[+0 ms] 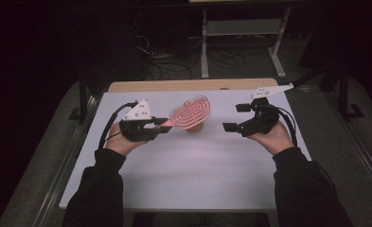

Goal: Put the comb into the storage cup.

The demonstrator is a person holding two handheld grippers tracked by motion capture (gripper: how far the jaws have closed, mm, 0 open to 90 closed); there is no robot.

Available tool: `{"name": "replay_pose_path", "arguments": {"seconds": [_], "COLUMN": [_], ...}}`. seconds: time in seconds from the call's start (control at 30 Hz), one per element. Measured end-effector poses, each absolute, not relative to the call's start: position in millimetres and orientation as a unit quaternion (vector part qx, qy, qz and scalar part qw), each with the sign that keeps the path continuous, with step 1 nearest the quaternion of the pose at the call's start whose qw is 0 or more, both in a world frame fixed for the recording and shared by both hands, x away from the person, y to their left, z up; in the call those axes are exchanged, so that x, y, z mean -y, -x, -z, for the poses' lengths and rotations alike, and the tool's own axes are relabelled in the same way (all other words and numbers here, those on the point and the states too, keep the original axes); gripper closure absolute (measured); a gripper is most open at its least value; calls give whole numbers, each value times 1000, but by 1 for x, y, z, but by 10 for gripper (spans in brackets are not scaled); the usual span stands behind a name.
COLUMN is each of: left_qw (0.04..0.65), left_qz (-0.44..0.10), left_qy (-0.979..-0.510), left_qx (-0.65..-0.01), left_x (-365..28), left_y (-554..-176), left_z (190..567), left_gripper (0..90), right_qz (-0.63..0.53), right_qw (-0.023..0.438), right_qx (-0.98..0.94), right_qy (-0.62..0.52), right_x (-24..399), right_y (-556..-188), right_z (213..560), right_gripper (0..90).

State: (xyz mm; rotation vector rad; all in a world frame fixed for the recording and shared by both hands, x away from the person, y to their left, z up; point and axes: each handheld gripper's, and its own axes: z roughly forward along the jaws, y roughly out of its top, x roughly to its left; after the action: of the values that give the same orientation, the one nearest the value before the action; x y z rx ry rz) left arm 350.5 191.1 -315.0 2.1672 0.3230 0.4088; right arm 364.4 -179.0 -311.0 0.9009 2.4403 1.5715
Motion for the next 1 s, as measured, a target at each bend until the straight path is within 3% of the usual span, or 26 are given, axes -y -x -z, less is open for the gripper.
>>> {"name": "replay_pose_path", "arguments": {"seconds": [0.63,0.9,1.0], "left_qw": [463,469,471], "left_qz": [-166,-167,-170], "left_qy": [-862,-859,-857], "left_qx": [-122,-119,-121], "left_x": [-175,-172,-173], "left_y": [-354,-352,-352], "left_z": [318,320,320], "left_gripper": [696,696,696], "right_qz": [-527,-548,-559], "right_qw": [-1,-28,-51], "right_qx": [-795,-782,-773], "right_qy": [-301,-296,-295], "right_x": [146,140,140], "right_y": [-387,-393,-394], "right_z": [310,311,312], "right_gripper": [17,173,270]}}
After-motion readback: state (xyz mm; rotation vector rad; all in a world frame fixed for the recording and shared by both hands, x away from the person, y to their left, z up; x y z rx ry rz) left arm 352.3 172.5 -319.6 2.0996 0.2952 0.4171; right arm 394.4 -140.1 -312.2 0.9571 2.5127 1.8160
